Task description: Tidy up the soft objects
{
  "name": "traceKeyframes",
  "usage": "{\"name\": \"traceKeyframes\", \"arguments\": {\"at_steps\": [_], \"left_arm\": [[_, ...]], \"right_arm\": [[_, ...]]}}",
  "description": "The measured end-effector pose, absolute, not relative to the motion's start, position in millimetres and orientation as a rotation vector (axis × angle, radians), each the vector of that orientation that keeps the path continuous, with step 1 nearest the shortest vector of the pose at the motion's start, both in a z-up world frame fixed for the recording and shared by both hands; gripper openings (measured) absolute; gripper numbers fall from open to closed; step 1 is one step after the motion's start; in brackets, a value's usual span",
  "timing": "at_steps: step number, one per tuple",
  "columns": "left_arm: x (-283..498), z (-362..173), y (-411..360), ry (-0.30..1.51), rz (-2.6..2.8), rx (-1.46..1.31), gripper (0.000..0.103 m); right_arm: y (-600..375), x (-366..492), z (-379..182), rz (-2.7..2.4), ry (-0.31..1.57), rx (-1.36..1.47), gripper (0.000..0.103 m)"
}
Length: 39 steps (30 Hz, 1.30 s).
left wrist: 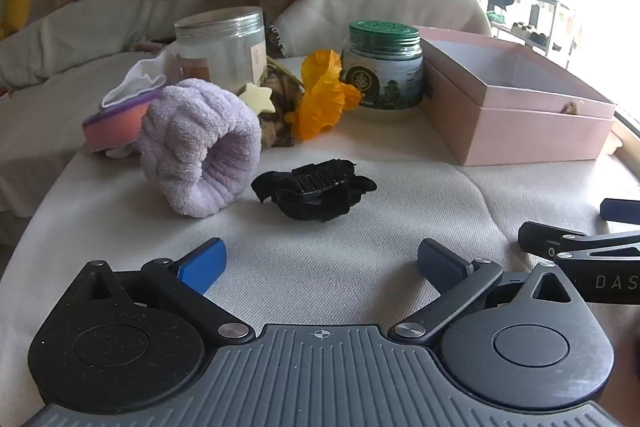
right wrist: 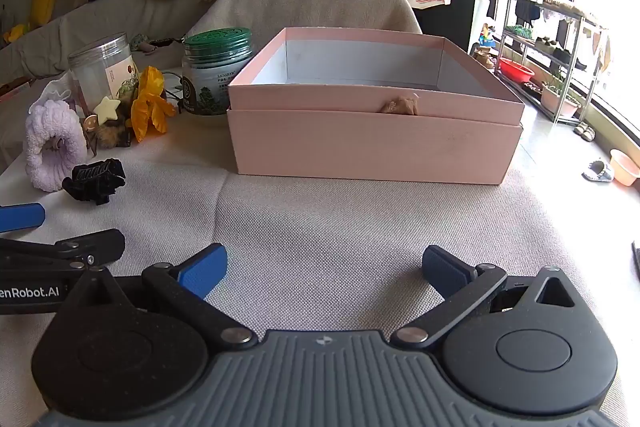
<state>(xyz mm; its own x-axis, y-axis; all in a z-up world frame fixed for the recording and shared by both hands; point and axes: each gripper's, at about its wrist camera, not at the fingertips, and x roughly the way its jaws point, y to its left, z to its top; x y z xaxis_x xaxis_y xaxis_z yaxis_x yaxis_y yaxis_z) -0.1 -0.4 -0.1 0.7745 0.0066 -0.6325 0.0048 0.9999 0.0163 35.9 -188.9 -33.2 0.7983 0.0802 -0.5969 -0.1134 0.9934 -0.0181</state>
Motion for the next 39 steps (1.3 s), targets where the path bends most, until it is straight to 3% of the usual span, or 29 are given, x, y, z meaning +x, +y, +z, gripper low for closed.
{"name": "traceKeyframes", "arguments": {"at_steps": [39], "left_arm": [[0.0, 0.0, 0.2, 0.686, 0.000, 0.012, 0.103]], "right_arm": [[-189.0, 35.9, -32.5, 0.087, 0.641, -0.048, 0.103]]}}
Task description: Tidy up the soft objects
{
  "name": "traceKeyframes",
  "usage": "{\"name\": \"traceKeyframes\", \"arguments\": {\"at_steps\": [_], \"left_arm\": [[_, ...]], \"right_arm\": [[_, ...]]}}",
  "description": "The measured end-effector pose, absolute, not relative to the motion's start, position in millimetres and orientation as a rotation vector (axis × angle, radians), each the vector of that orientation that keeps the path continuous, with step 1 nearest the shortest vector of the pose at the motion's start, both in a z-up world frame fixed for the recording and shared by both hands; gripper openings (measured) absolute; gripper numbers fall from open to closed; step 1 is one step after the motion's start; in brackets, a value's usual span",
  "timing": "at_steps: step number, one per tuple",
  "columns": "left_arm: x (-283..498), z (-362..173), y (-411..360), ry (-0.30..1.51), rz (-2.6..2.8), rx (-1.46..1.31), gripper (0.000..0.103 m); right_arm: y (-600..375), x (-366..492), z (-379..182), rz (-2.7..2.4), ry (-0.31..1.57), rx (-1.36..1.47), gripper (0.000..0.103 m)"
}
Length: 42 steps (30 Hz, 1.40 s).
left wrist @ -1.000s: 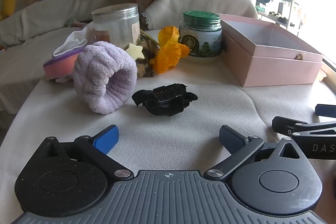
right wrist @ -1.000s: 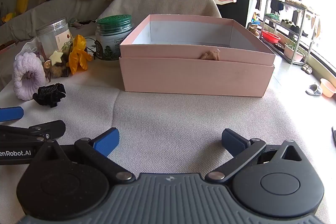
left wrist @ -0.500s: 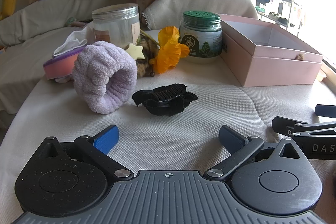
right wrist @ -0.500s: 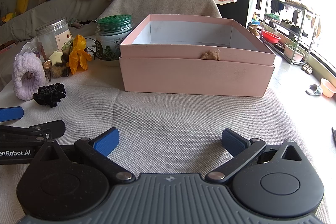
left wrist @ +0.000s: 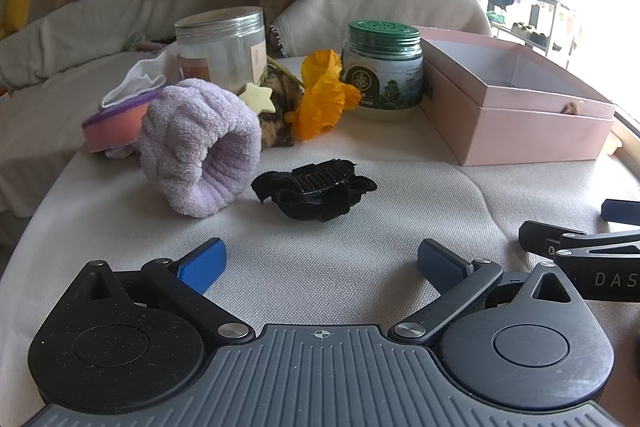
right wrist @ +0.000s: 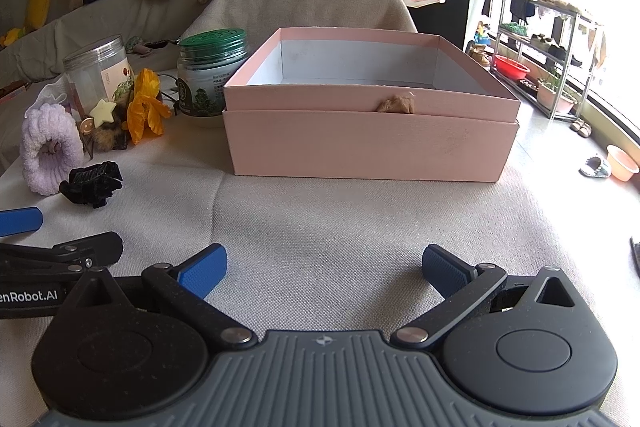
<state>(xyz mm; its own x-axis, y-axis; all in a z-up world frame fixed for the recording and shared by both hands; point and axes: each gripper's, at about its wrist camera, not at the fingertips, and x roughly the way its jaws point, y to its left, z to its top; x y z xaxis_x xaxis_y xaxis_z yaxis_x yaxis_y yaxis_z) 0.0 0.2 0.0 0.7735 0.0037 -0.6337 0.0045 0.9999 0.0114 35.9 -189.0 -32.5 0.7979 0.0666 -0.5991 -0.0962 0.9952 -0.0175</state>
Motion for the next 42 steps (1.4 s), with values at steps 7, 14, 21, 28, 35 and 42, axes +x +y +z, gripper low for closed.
{"name": "traceKeyframes", "arguments": {"at_steps": [7, 14, 21, 28, 35, 42], "left_arm": [[0.0, 0.0, 0.3, 0.686, -0.001, 0.012, 0.103], [0.0, 0.0, 0.3, 0.686, -0.001, 0.012, 0.103], [-0.1, 0.1, 0.9, 0.686, 0.001, 0.012, 0.103], [0.6, 0.1, -3.0, 0.687, 0.013, 0.010, 0.103], [4.2, 0.2, -4.9, 0.687, 0.014, 0.010, 0.103], [1.9, 0.8, -3.4, 0.687, 0.013, 0.009, 0.103]], "right_arm": [[-191.1, 32.8, -32.8, 0.081, 0.641, -0.046, 0.103], [-190.8, 33.0, -32.7, 0.081, 0.641, -0.046, 0.103], [-190.8, 33.0, -32.8, 0.079, 0.641, -0.046, 0.103], [-191.5, 33.0, -32.7, 0.076, 0.642, -0.045, 0.103], [-191.2, 33.1, -32.6, 0.076, 0.642, -0.045, 0.103], [-191.8, 32.9, -32.5, 0.076, 0.642, -0.045, 0.103]]}}
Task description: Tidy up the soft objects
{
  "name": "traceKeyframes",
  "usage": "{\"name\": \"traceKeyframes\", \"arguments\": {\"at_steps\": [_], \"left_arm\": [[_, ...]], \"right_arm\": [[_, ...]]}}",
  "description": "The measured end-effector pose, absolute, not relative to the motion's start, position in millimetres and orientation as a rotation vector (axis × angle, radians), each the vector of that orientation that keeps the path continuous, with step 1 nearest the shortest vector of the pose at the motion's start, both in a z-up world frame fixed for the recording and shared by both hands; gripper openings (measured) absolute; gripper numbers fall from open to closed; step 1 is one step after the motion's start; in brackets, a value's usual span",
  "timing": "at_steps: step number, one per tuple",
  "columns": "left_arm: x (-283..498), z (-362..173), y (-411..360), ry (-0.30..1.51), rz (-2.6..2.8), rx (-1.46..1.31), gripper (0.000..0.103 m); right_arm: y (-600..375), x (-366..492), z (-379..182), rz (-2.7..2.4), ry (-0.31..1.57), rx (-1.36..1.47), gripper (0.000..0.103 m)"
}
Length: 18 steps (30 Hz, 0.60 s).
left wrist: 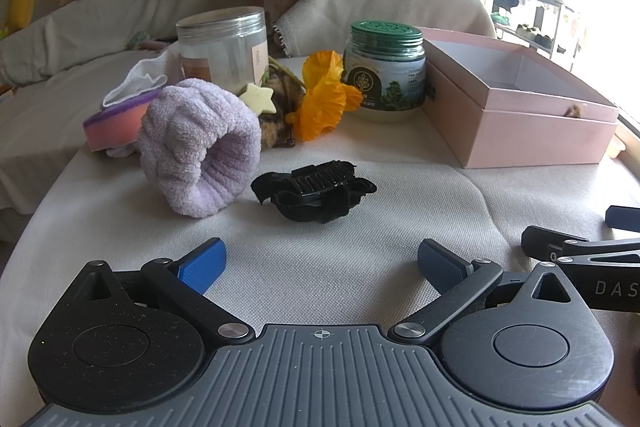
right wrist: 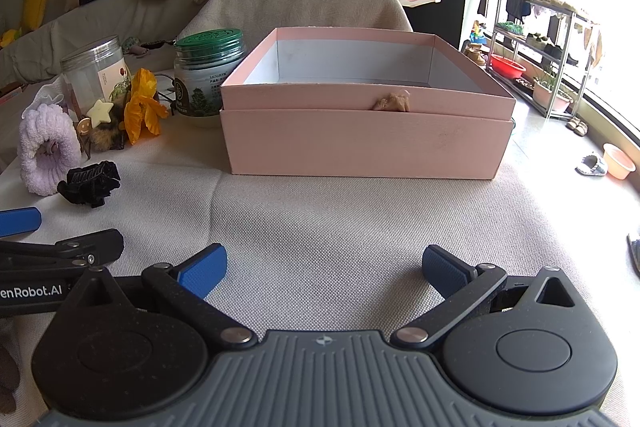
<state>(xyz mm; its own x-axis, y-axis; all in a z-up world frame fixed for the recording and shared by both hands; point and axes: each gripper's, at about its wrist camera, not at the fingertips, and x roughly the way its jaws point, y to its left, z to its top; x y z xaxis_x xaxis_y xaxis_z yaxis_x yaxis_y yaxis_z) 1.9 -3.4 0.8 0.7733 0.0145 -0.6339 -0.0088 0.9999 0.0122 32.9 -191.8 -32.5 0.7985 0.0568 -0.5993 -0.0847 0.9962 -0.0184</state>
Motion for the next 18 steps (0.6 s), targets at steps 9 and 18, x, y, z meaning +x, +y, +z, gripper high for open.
{"name": "traceKeyframes", "arguments": {"at_steps": [9, 18], "left_arm": [[-1, 0, -4, 0.686, 0.022, 0.011, 0.103], [-2, 2, 0, 0.682, -0.044, -0.010, 0.103]], "right_arm": [[-192, 33, -33, 0.076, 0.642, -0.045, 0.103], [-195, 44, -23, 0.128, 0.752, -0.072, 0.103]]}}
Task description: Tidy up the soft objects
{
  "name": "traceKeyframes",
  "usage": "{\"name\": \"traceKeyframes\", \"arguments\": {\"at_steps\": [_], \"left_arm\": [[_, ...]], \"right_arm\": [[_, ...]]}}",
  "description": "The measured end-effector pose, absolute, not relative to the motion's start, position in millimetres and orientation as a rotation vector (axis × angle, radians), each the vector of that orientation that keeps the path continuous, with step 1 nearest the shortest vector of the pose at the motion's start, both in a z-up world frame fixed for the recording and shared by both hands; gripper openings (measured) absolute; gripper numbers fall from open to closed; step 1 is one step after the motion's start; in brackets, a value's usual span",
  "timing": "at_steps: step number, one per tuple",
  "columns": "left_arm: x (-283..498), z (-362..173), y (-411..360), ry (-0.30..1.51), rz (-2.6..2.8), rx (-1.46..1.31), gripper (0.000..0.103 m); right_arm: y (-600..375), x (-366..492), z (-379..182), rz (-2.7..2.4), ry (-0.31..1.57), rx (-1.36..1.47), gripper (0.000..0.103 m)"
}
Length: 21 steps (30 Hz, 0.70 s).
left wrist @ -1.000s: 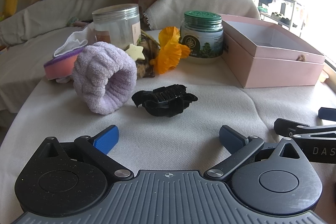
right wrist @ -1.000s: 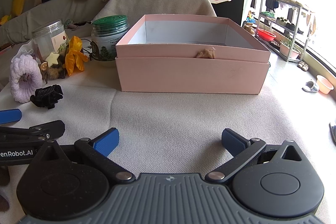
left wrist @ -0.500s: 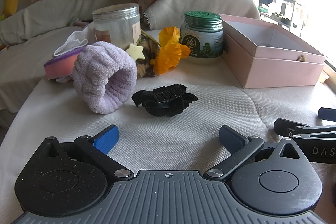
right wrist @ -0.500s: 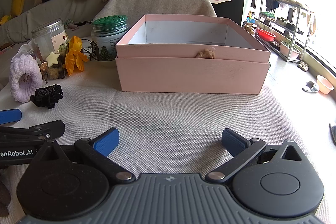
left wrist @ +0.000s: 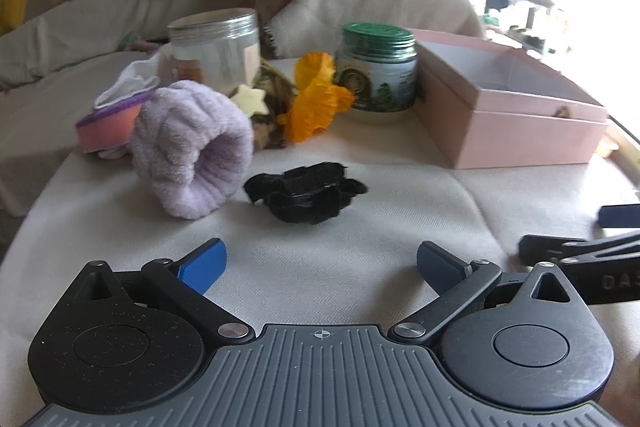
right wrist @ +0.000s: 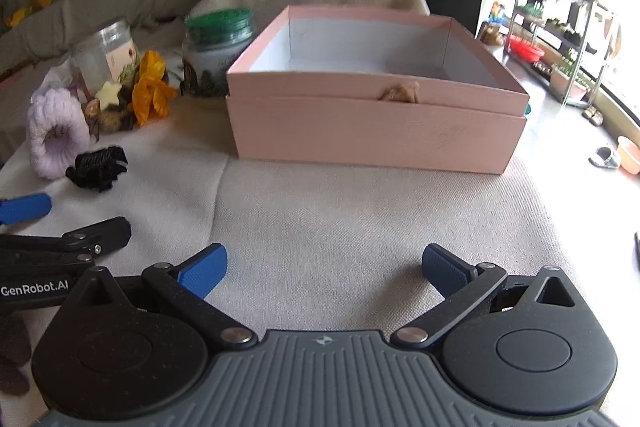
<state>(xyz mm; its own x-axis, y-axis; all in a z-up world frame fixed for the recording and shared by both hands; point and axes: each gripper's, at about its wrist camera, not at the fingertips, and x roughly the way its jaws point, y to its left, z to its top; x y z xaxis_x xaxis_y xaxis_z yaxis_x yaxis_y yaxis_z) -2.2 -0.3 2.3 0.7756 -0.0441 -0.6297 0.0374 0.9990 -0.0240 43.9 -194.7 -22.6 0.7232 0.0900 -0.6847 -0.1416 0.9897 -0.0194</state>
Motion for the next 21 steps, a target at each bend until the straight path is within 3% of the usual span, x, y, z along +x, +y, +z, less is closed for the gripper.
{"name": "traceKeyframes", "arguments": {"at_steps": [5, 10, 18, 20, 21], "left_arm": [[-14, 17, 26, 0.645, -0.150, -0.133, 0.103], [-18, 49, 65, 0.489, -0.103, 0.002, 0.103], [44, 30, 100, 0.626, -0.188, -0.002, 0.103], [44, 28, 109, 0.635, -0.222, -0.067, 0.089], [40, 31, 115, 0.619, -0.223, -0.091, 0.038]], "right_arm": [[-194, 38, -24, 0.125, 0.749, -0.074, 0.103], [-195, 29, -24, 0.142, 0.749, -0.087, 0.103], [-183, 27, -16, 0.268, 0.746, -0.151, 0.102], [-169, 23, -3, 0.334, 0.689, -0.157, 0.102], [-158, 23, 3, 0.370, 0.666, -0.173, 0.102]]}}
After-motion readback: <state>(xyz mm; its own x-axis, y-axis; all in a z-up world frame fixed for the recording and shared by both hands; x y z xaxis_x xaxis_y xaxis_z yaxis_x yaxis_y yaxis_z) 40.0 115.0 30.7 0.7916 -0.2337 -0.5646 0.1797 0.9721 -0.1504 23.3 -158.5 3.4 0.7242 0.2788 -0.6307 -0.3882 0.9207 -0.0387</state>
